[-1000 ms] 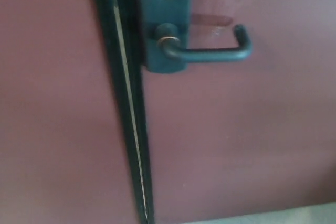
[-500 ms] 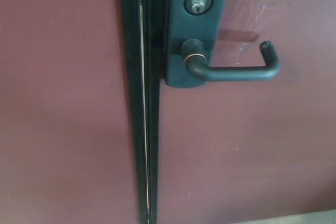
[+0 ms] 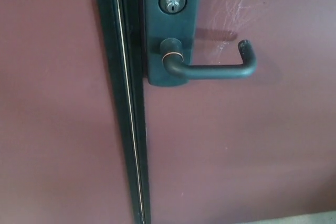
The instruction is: The robot walks towards the door handle and put its right hand on it and twist the handle
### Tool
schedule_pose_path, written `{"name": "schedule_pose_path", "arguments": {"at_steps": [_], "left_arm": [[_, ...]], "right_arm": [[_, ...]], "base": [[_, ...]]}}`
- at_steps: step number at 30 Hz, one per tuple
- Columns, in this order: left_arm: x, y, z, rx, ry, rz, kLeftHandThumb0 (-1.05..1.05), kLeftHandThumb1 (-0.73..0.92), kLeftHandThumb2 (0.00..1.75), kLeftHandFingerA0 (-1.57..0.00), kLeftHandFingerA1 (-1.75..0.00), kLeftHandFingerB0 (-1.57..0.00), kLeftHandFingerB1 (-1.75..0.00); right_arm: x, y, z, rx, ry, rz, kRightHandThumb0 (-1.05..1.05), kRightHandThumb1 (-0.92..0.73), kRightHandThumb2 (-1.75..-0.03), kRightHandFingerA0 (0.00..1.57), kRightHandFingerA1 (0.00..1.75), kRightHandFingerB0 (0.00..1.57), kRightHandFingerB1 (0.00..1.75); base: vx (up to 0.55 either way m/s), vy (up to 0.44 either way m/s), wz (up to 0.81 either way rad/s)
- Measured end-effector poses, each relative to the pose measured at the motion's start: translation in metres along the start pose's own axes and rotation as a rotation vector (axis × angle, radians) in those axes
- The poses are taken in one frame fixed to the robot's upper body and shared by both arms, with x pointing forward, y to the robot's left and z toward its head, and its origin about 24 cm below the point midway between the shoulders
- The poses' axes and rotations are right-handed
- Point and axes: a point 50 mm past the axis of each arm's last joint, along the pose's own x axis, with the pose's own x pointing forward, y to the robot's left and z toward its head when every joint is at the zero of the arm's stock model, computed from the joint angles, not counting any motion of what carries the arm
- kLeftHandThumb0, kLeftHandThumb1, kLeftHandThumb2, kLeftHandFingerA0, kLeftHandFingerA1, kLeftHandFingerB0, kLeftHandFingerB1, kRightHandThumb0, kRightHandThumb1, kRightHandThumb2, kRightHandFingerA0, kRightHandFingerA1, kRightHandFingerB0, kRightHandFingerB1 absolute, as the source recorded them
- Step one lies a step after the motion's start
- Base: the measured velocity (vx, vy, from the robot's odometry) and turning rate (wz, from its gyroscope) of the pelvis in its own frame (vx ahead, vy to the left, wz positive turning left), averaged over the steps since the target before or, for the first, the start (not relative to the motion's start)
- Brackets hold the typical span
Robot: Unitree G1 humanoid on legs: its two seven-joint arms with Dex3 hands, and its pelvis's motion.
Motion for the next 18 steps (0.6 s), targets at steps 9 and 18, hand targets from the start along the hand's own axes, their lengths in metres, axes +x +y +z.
{"name": "schedule_pose_path", "arguments": {"at_steps": [9, 18], "left_arm": [[0.000, 0.001, 0.001, 0.005, -0.002, 0.001, -0.25, 0.53, 0.64, -0.54, -0.47, -0.43, -0.42], [0.001, 0.001, 0.002, 0.005, -0.002, 0.001, -0.25, 0.54, 0.64, -0.53, -0.47, -0.43, -0.42]], "right_arm": [[-0.006, -0.042, 0.027, 0.198, -0.219, -0.133, -0.40, -0.50, -0.70, 0.57, 0.53, 0.41, 0.46], [-0.034, -0.090, 0.062, 0.223, -0.472, -0.223, -0.58, -0.49, -0.82, 0.53, 0.52, 0.38, 0.47]], "base": [[0.00, 0.000, 0.00], [0.00, 0.000, 0.00]]}}
